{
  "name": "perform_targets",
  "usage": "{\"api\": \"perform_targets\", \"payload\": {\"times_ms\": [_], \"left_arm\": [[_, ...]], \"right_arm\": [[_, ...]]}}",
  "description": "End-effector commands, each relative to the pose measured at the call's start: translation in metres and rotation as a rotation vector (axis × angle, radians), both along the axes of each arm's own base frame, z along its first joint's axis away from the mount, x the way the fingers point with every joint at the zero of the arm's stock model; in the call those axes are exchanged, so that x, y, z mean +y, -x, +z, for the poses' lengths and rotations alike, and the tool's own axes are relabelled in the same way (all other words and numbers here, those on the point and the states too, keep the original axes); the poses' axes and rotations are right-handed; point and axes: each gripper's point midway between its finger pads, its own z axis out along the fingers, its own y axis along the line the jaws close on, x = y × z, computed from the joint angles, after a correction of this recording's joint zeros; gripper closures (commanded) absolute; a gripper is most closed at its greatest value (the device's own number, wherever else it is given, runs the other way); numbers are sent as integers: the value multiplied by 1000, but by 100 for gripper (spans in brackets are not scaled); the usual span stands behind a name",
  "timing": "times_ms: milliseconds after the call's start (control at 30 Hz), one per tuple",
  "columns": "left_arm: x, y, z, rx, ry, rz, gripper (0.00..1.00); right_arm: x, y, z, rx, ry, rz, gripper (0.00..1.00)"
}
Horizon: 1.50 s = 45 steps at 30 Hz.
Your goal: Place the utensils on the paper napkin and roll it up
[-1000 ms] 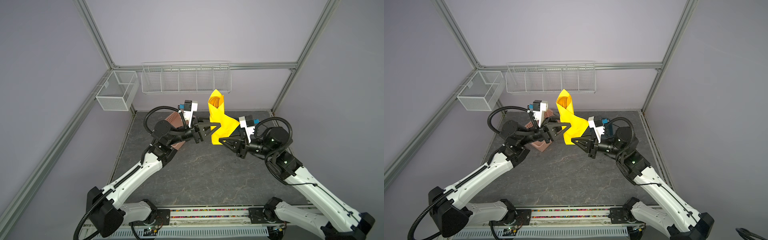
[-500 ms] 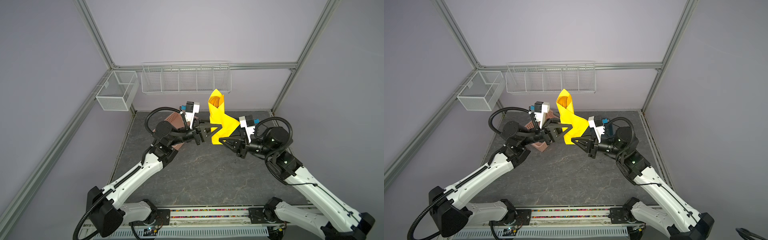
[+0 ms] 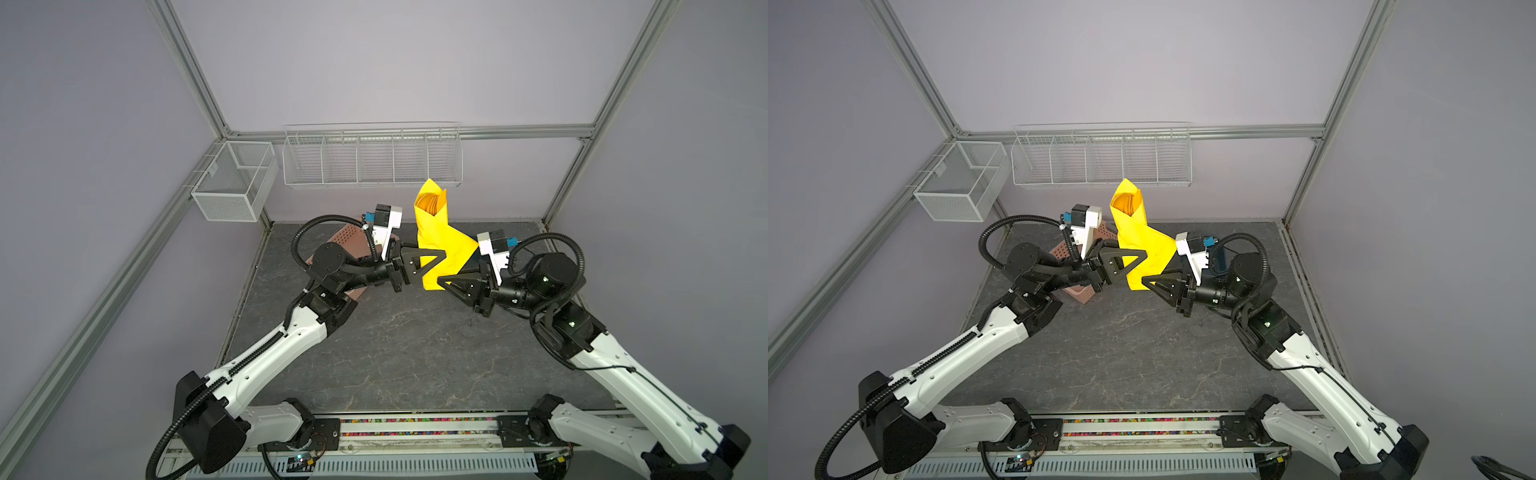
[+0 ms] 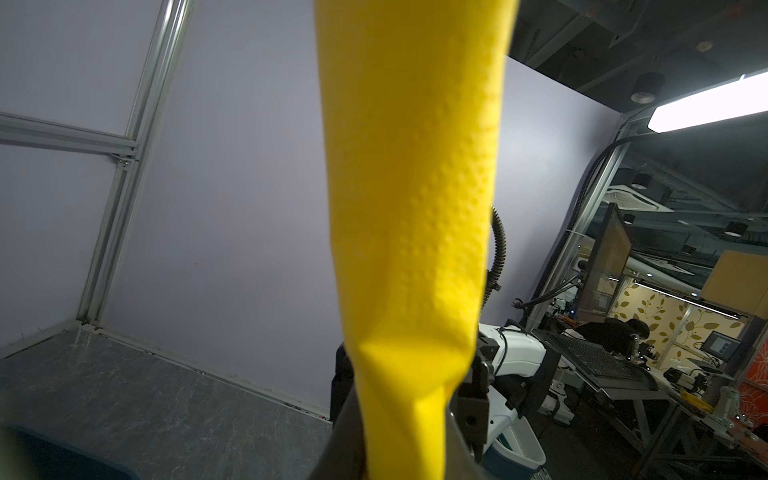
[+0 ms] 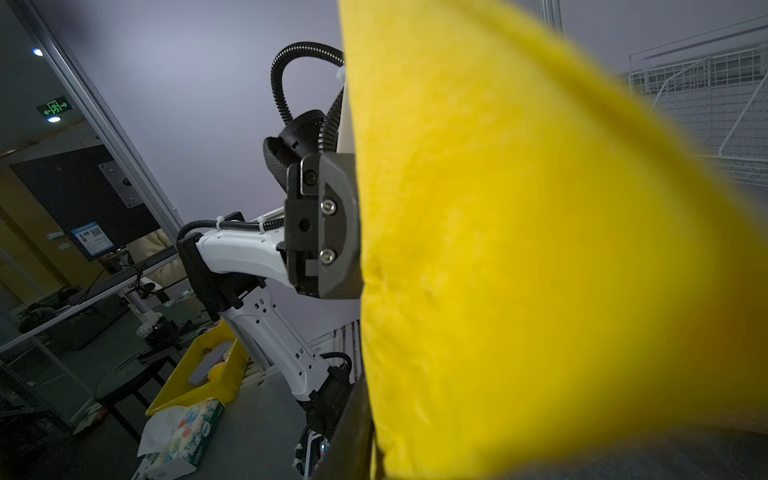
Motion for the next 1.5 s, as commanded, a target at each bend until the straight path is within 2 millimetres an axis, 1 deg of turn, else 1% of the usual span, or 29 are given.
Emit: {"api": "perform_targets", "payload": {"times_ms": [0,67,133,233,400,467,533,700,800,867,1000,1067,1200,1467], "left_arm": [[6,7,14,-43,22,12,83],[7,8,14,-47,23,16,84],[8,9,16,-50,25,9,85],[8,11,17,-53,28,-1,85],[8,13,17,-55,25,-11,85],[8,14,16,-55,23,-18,85],[7,15,16,-56,23,-29,85],[8,18,19,-61,34,-46,85],[9,19,19,-62,35,-47,85],[9,20,19,-65,36,-53,85],[9,22,18,-67,37,-67,85],[9,23,19,-69,47,-74,83],[10,25,22,-70,62,-86,81],[10,24,21,-62,62,-84,85]], "right_arm": [[-7,4,16,-36,-17,-31,70],[-11,6,22,-53,-27,-50,60],[-15,6,26,-68,-32,-75,55],[-21,5,35,-88,-37,-113,53],[-30,2,48,-108,-51,-183,53],[-33,1,53,-115,-61,-202,55],[-36,-1,56,-115,-63,-226,60],[-41,-10,58,-108,-54,-290,66],[-43,-12,57,-110,-50,-307,74],[-44,-12,57,-115,-47,-315,82],[-52,-18,54,-115,-28,-380,93],[-57,-22,52,-114,-23,-417,93],[-60,-21,54,-122,-29,-428,93],[-58,-17,56,-132,-33,-406,93]]}}
